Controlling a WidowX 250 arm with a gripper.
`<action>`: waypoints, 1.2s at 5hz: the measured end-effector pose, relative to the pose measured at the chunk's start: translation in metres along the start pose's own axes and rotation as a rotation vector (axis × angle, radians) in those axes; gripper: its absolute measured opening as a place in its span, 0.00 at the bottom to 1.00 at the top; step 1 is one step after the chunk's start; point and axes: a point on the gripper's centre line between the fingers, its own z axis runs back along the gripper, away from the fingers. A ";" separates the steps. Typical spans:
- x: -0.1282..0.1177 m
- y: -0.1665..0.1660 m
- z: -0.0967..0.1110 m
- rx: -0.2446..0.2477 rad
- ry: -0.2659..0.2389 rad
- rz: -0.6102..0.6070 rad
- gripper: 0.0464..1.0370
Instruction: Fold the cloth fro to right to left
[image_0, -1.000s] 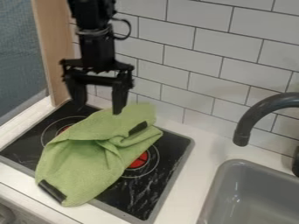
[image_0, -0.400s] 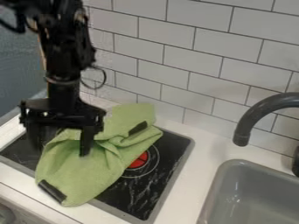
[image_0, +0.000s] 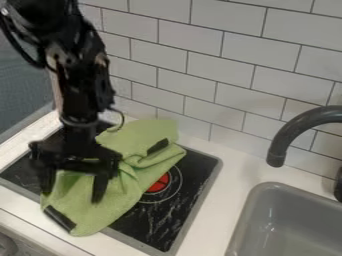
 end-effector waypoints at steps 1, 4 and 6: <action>0.002 0.009 -0.007 0.025 0.005 0.016 0.96; -0.009 0.029 -0.017 0.067 0.026 -0.012 0.96; -0.005 0.019 -0.020 -0.050 0.042 -0.111 0.96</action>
